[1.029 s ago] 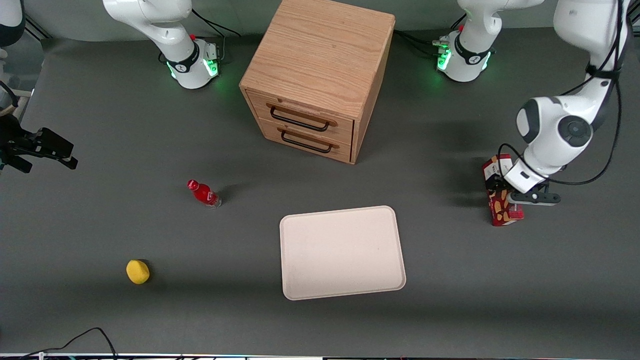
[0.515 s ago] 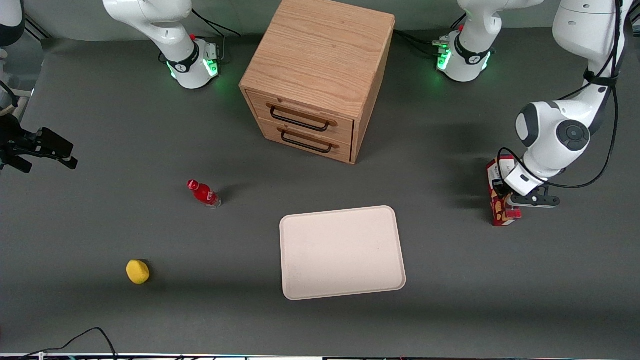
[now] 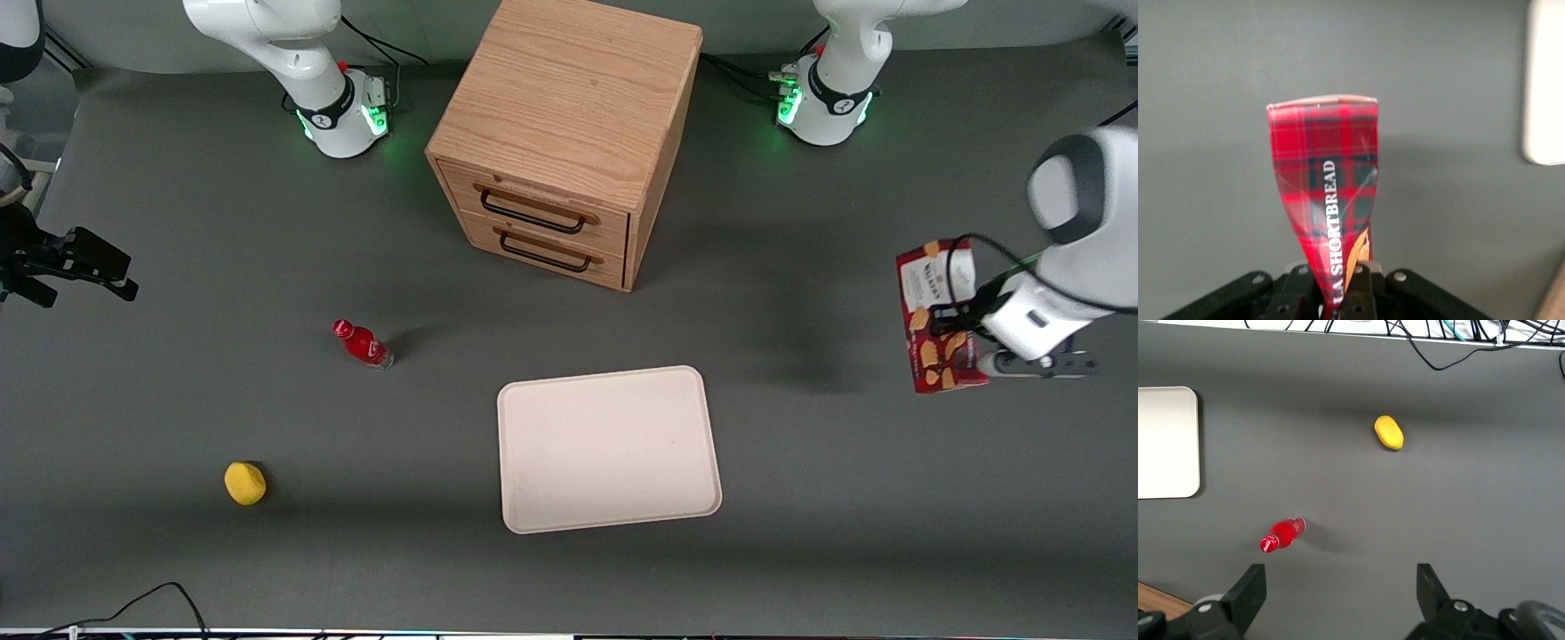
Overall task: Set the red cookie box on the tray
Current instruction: 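Lift the cookie box and carry it onto the cream tray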
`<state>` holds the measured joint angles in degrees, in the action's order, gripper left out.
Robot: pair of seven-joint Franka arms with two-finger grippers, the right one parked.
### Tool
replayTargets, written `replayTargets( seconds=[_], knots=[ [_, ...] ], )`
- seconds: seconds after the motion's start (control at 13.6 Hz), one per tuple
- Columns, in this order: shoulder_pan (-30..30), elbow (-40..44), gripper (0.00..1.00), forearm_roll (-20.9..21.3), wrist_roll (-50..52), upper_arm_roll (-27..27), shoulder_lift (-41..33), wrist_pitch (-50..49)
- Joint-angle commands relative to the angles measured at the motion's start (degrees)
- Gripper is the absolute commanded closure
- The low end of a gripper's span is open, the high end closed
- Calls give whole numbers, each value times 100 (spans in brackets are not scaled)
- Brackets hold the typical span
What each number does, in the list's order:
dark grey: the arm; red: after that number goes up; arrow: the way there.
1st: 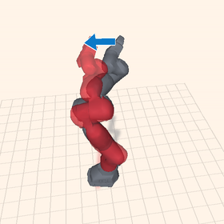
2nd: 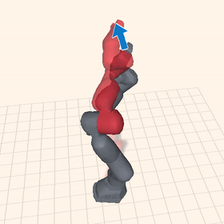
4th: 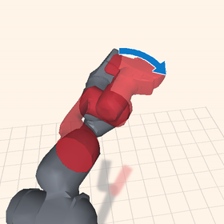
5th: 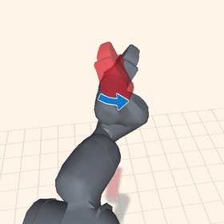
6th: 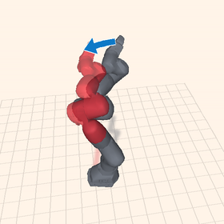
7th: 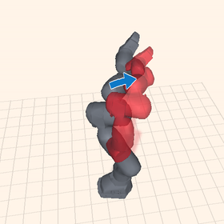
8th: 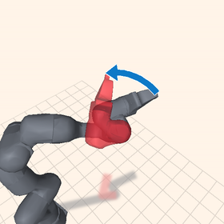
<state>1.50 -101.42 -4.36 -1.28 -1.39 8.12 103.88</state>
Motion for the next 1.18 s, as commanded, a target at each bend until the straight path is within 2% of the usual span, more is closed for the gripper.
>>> replayTargets(
  seconds=[0.0, 0.15, 0.22, 0.37, 0.66, 0.81, 0.88, 0.96, 1.1],
  knots=[
    [-79, 1509, 100, -249, 1195, -588, 566, -1044],
    [-106, 1608, 100, -241, 2512, -1535, 943, -591],
    [-114, 1617, 100, -154, 3050, -1914, 1224, 47],
    [-185, 1564, 100, 520, 3721, -2426, 1830, 1253],
    [-273, 1415, 100, 1830, 3802, -2612, 3131, 2958],
    [-273, 1091, 100, 2367, 4187, -2577, 3353, 3750],
    [-273, 976, 61, 2570, 4406, -2560, 3414, 3902],
    [-264, 984, 1, 2755, 4530, -2559, 3450, 3912],
    [-212, 992, 0, 2792, 4523, -2559, 3407, 3825]
  ],
)
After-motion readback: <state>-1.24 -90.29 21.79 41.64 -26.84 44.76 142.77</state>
